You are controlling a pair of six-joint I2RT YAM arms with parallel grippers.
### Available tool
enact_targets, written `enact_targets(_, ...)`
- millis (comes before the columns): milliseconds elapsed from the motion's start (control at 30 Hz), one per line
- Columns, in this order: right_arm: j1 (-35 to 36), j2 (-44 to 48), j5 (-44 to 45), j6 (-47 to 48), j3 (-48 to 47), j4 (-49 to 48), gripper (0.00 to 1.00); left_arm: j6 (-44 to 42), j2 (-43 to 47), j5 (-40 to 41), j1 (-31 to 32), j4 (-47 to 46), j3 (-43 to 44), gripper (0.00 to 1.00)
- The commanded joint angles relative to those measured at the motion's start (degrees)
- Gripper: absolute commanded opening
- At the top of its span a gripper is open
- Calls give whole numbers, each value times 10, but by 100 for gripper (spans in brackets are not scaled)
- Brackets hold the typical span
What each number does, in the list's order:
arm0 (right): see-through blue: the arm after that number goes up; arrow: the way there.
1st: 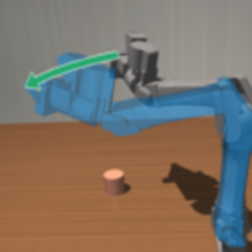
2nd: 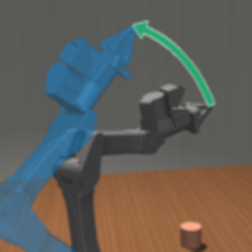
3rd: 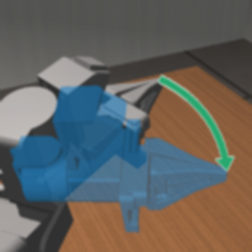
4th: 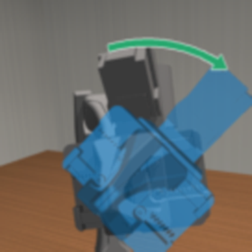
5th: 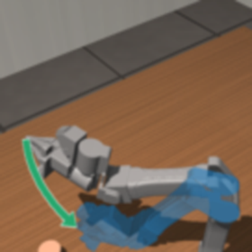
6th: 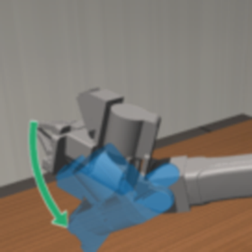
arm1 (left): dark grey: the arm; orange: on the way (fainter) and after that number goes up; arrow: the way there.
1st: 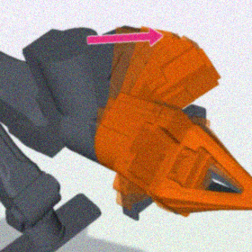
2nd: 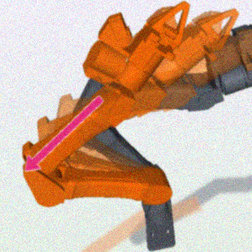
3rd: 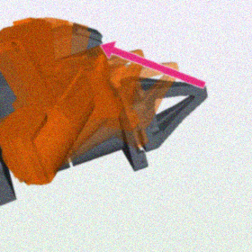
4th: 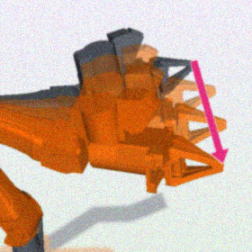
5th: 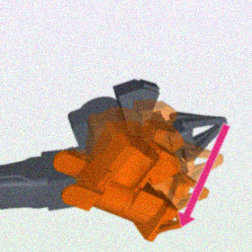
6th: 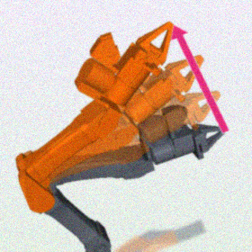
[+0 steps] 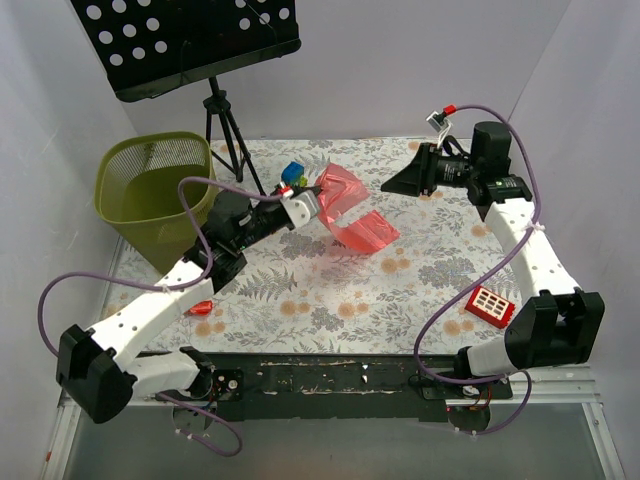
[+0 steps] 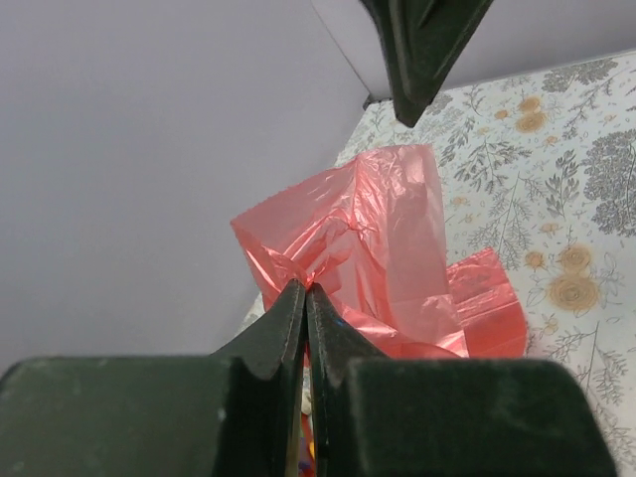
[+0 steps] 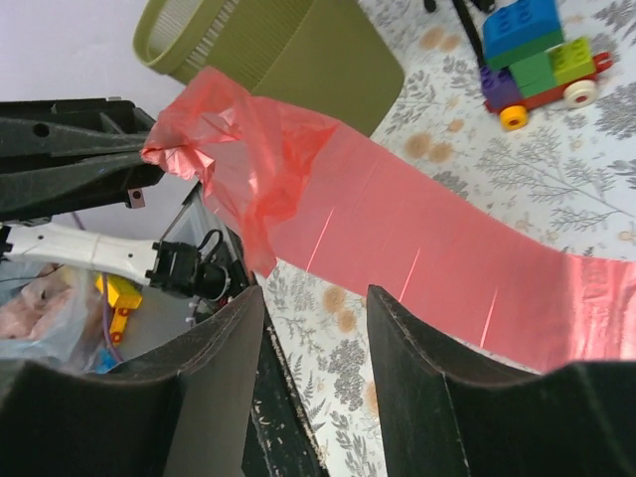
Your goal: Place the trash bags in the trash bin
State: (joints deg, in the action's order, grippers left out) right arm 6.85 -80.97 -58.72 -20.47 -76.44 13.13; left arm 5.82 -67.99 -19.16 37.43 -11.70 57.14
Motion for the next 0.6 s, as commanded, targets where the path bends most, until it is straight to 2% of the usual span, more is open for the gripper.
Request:
enact_targets(0,13,9,-60,-19,14,-40,54,-131,60,-25,18,-79,-55,0)
enact_targets(233,26,25,-87,-48,41,-74,55,-180,82,-38,22,-84,-84,0)
enact_targets(400,28,31,-93,-43,52,-77,54,-187,88,-37,23,-92,-94,0)
enact_targets(567,37,30,-109,-79,51,-115,57,-190,87,-43,23,-97,-95,0)
